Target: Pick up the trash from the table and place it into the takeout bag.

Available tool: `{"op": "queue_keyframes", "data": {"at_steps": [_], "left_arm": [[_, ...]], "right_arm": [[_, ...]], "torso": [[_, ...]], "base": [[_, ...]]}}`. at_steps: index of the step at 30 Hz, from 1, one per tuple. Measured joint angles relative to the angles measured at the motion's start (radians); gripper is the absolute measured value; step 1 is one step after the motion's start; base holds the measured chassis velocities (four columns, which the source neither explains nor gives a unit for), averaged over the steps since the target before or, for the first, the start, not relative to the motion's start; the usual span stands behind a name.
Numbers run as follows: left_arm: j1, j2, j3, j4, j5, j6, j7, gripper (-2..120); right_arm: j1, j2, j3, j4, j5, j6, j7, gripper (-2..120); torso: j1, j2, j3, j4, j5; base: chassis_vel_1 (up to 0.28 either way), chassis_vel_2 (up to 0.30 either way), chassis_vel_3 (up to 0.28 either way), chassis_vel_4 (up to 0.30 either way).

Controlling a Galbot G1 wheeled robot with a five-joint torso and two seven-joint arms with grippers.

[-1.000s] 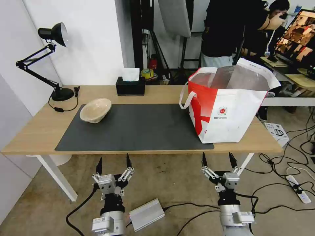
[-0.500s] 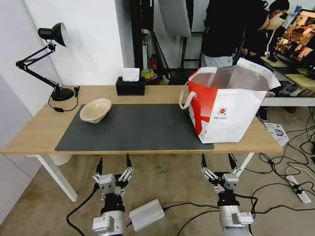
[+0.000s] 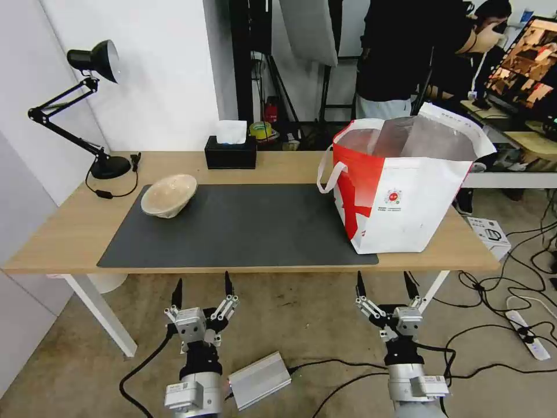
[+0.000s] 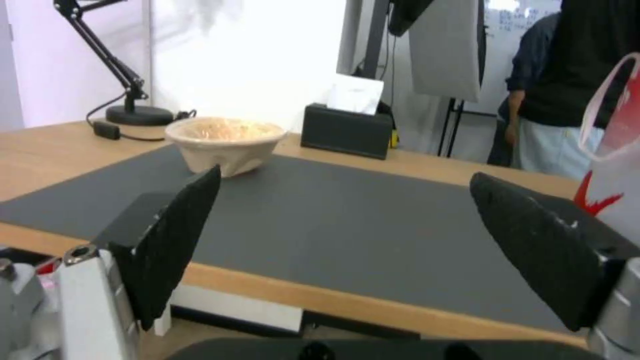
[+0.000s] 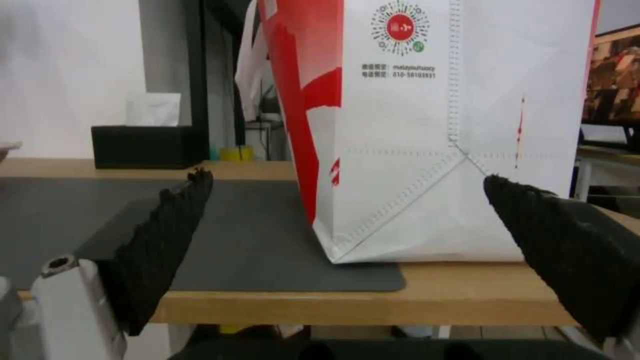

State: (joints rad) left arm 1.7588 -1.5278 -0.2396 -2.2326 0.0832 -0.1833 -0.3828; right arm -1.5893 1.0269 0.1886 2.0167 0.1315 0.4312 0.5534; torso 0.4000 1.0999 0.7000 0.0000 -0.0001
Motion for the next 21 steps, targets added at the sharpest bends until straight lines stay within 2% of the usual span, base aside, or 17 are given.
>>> {"op": "queue_keyframes", "data": {"at_steps": [3,6,11,14,16,17,20,21], "left_arm": [[-0.008,0.009,-0.007,-0.022,-0.034,0.017,0.001,100],[-0.034,0.033,-0.026,-0.070,-0.136,0.065,0.001,100],[-0.061,0.058,-0.044,-0.105,-0.237,0.102,-0.007,100],[-0.092,0.104,-0.071,-0.138,-0.389,0.142,-0.039,100],[-0.096,0.109,-0.074,-0.142,-0.408,0.148,-0.045,100],[-0.112,0.127,-0.087,-0.151,-0.468,0.162,-0.061,100],[-0.128,0.142,-0.101,-0.157,-0.519,0.171,-0.077,100],[-0.143,0.155,-0.113,-0.163,-0.571,0.181,-0.092,100]], "right_arm": [[0.000,0.000,0.000,0.000,0.000,0.000,0.000,100],[0.000,0.000,0.000,0.001,0.000,-0.001,0.000,100],[0.000,0.000,0.000,0.001,0.000,-0.001,0.000,100],[0.000,0.000,0.000,0.001,0.001,-0.001,0.000,100],[0.000,0.000,0.000,0.001,0.001,-0.001,0.000,100],[0.000,0.000,0.000,0.001,0.001,-0.001,0.000,100],[0.000,0.000,0.000,0.001,0.001,-0.001,0.000,100],[0.000,0.000,0.000,0.001,0.001,-0.001,0.000,100]], "torso": [[0.000,0.000,0.000,0.0000,0.0000],[0.000,0.000,0.000,0.0000,0.0000],[0.000,0.000,0.000,0.0000,0.0000],[0.000,0.000,0.000,0.0000,-0.0001],[0.000,0.000,0.000,0.0000,-0.0001],[0.000,0.000,0.000,0.0000,0.0000],[0.000,0.000,0.000,0.0000,0.0000],[0.000,0.000,0.000,0.0000,0.0000]], "base": [[0.000,0.000,0.000,0.000],[0.000,0.000,0.000,0.000],[0.000,0.000,0.000,0.000],[0.000,0.000,0.000,0.000],[0.000,0.000,0.000,0.000],[0.000,0.000,0.000,0.000],[0.000,0.000,0.000,0.000],[0.000,0.000,0.000,0.000]]}}
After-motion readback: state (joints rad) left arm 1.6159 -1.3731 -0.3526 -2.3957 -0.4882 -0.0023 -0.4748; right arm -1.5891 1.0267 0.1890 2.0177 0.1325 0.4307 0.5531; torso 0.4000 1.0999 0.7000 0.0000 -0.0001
